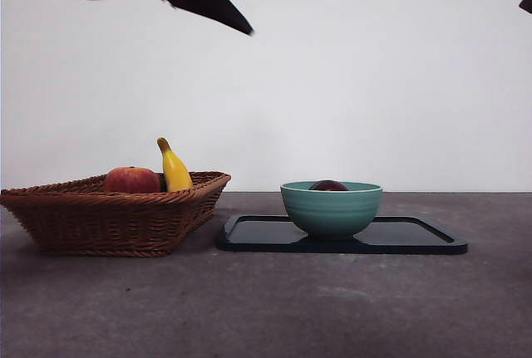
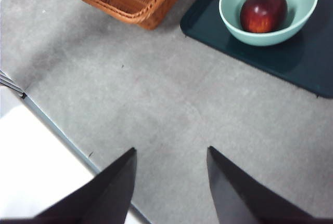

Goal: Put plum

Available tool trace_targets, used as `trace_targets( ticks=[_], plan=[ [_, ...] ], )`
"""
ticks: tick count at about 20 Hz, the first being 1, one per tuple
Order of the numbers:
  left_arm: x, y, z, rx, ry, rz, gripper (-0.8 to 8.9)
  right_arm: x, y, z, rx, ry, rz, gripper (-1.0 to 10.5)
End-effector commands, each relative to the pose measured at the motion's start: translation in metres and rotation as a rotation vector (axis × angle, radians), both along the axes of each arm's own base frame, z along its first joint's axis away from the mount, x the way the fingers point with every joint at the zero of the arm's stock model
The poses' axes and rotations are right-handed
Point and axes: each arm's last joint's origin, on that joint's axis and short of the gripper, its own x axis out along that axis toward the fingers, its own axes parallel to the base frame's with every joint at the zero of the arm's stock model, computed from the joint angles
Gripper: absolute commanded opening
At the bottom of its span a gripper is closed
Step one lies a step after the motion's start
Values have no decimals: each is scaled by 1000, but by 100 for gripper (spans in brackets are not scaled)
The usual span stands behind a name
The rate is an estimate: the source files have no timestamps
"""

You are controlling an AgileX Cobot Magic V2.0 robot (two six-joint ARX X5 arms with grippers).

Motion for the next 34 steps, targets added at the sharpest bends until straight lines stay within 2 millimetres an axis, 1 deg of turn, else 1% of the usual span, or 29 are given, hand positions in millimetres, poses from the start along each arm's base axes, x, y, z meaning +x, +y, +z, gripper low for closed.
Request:
trace_targets(
  ticks=[1,4,6,7,10,14,16,20,26,31,34],
  plan=[
    [19,-22,-7,13,0,5,406,-2,0,4,11,0,1,216],
    [40,-49,-23,53,-12,18,406,-9,-3,6,17,-13,-1,216],
    [51,-64,-35,84,-35,20,406,-16,-6,8,32,-21,-10,216],
    [54,-71,-40,97,-40,17,406,-19,-8,9,38,-24,-13,216],
    [62,-86,-64,152,-40,19,406,-29,-12,10,43,-29,-19,216],
    [66,-102,-95,244,-39,-2,406,-33,-14,9,38,-14,-20,216],
    [68,-108,-109,264,-24,-17,406,-34,-14,8,31,1,-20,216],
    [69,-117,-130,328,-32,-23,406,-34,-14,7,25,14,-20,216],
    [71,-121,-146,356,-19,-40,406,-34,-14,7,25,15,-20,215],
    [72,-127,-166,388,9,-59,406,-34,-14,7,24,13,-18,216],
    [71,-130,-175,405,18,-65,406,-34,-14,7,23,13,-18,216]
  ],
)
